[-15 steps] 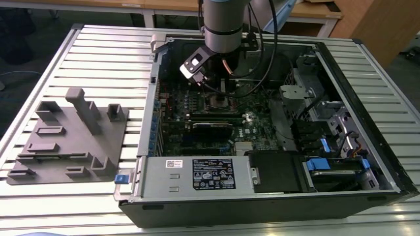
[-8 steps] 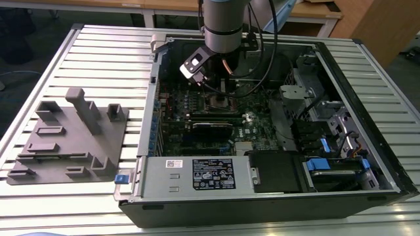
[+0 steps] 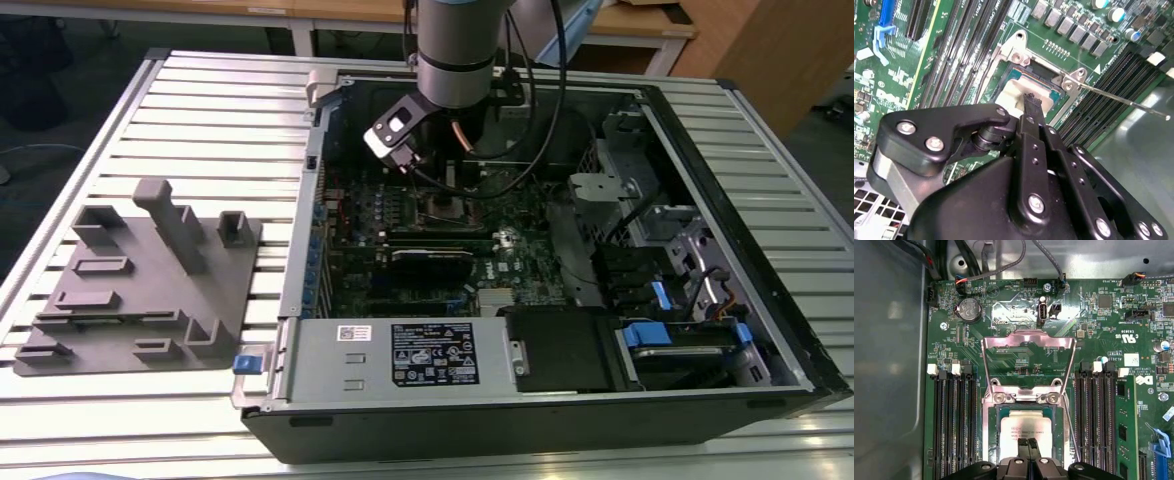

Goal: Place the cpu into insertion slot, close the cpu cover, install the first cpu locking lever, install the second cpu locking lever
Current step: 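Place the cpu into insertion slot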

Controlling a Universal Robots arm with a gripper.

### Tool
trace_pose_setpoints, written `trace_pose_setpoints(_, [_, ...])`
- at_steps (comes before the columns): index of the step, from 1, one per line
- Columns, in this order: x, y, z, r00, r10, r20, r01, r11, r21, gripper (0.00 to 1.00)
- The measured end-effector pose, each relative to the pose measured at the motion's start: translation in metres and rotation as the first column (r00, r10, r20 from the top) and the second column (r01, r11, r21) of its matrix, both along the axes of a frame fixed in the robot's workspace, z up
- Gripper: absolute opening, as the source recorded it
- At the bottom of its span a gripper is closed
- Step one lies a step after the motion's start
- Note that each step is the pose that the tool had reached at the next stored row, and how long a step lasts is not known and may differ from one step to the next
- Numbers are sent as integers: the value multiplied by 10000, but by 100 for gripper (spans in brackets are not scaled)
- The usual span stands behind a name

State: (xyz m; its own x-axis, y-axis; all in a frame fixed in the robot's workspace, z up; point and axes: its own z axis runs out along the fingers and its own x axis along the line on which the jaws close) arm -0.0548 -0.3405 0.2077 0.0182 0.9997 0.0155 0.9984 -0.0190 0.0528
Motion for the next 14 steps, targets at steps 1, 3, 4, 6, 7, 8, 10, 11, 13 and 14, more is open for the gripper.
trace_pose_setpoints(1, [0, 0, 0, 10000, 1, -1, -1, 10000, 0, 11])
trace_pose_setpoints(3, [7, 0, -1, 10000, 3, 0, -3, 10000, 2, 11])
trace_pose_setpoints(4, [14, 0, -2, 10000, 2, 1, -2, 10000, 4, 11])
trace_pose_setpoints(6, [21, 0, -3, 10000, 1, 0, -1, 10000, 1, 11])
trace_pose_setpoints(7, [24, 1, -6, 10000, 1, 0, -1, 10000, 2, 11])
trace_pose_setpoints(8, [27, 1, -11, 10000, 2, 0, -2, 10000, 3, 11])
trace_pose_setpoints(10, [30, 1, -29, 10000, 0, -1, 0, 10000, 0, 11])
trace_pose_setpoints(11, [31, 1, -43, 10000, 0, -1, 0, 10000, 1, 11])
trace_pose_setpoints(13, [33, 0, -65, 10000, 1, 0, -1, 10000, 1, 11])
trace_pose_setpoints(14, [33, 0, -66, 10000, 1, -1, -1, 10000, 0, 11])
